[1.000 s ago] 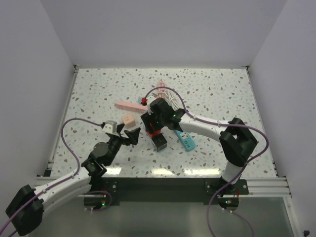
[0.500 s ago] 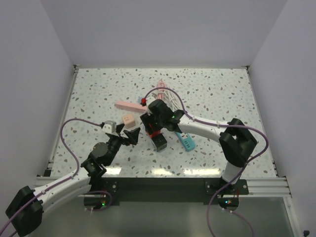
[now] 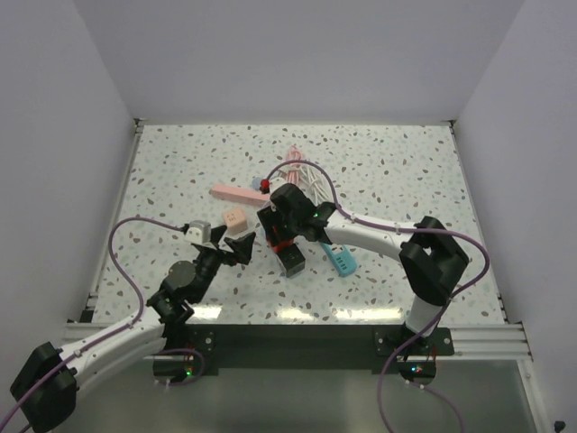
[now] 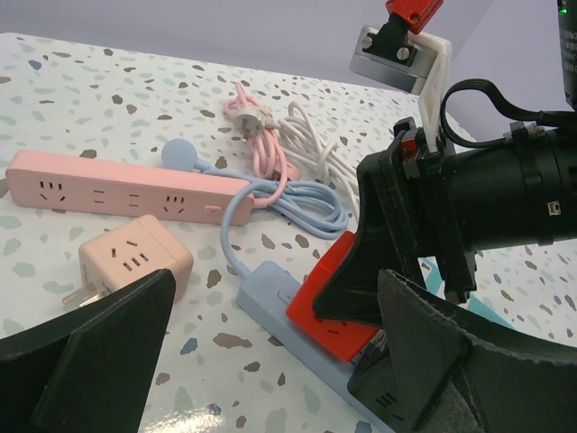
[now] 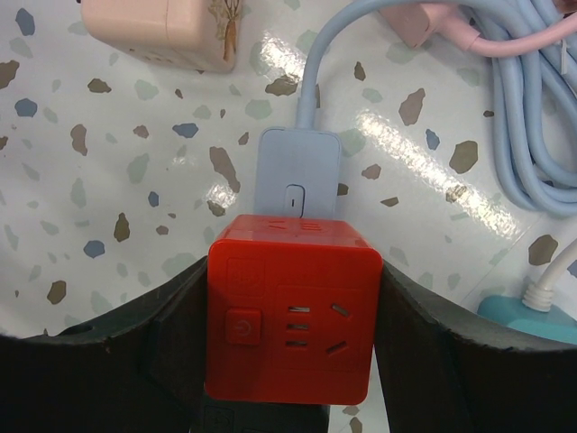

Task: Insert the plug

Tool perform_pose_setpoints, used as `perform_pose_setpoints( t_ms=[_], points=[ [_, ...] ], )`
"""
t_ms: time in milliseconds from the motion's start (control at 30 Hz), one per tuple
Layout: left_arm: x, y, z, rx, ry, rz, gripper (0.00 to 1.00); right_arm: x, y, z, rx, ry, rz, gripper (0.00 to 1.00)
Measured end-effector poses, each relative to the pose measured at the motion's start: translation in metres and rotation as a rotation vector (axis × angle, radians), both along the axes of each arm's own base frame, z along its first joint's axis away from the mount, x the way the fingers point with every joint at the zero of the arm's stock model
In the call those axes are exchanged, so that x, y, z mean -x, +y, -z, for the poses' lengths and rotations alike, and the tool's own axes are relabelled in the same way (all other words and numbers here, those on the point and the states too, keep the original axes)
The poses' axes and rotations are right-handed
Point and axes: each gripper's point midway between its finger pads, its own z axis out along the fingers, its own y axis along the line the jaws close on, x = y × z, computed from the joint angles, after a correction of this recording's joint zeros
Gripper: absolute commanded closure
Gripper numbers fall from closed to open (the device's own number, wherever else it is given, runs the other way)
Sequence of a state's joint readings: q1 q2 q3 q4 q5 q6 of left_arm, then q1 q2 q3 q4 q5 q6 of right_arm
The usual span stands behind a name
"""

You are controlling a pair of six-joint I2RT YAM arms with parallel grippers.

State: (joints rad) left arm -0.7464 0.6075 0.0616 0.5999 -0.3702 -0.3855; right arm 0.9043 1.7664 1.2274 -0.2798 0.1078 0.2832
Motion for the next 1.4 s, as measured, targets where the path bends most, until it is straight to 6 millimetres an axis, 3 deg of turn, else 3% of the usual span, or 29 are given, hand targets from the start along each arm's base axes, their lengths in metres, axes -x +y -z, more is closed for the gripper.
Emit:
perform_pose_setpoints(
  t_ms=[1400],
  points=[
    [0.002,0.007,-0.004,0.022,0.001,-0.029,0.0,0.008,0.009,0.022,0.052,-0.141,0.089,1.0]
  ],
)
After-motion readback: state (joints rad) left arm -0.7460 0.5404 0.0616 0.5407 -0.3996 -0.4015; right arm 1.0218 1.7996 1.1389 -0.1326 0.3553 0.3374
